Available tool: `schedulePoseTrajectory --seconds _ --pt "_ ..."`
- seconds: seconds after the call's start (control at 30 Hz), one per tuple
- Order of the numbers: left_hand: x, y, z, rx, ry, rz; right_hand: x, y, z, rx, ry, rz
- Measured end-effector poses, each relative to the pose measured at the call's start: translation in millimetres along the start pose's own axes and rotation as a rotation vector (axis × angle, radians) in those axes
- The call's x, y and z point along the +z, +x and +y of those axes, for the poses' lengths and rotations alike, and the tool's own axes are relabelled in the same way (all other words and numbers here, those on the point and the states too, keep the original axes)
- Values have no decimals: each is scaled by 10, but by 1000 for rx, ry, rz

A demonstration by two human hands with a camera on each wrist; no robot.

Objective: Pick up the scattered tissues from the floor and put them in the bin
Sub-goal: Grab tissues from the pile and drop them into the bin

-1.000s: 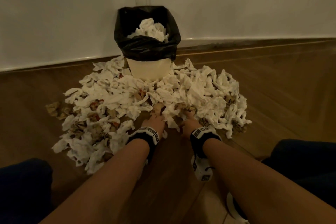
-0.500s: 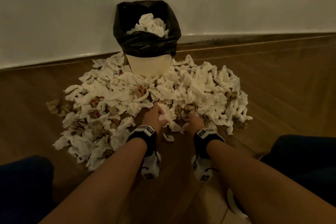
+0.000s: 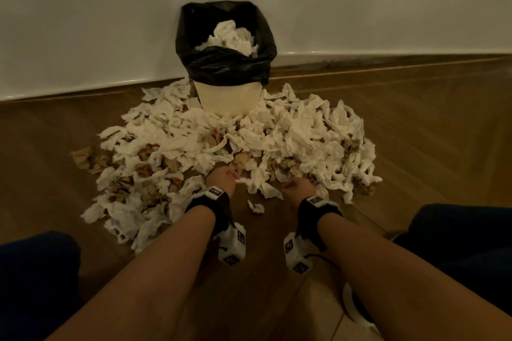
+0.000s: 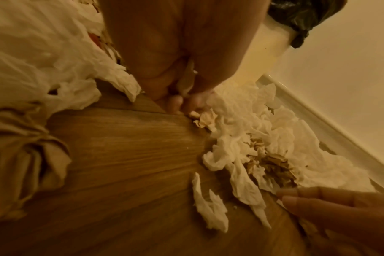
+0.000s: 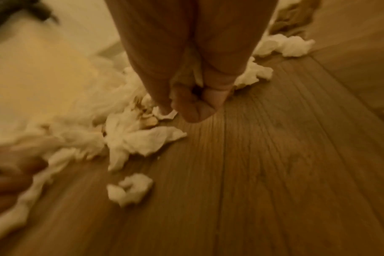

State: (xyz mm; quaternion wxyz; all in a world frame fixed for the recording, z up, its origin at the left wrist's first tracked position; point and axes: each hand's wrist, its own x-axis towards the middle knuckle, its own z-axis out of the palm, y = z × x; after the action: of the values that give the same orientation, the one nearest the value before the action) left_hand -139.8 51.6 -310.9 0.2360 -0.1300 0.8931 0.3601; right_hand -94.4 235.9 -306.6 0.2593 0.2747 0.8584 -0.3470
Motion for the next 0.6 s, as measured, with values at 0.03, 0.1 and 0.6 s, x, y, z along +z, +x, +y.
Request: schedulePoseTrajectory --seconds 0.03,0.1,0.6 --pt "-19 1 -3 -4 59 -20 19 -3 -29 -48 -69 -7" --pt "-28 0 -35 8 189 -18 79 8 -68 -140 -197 -43" --pt "316 -272 -218 342 498 -364 267 75 -83 -225 -122 115"
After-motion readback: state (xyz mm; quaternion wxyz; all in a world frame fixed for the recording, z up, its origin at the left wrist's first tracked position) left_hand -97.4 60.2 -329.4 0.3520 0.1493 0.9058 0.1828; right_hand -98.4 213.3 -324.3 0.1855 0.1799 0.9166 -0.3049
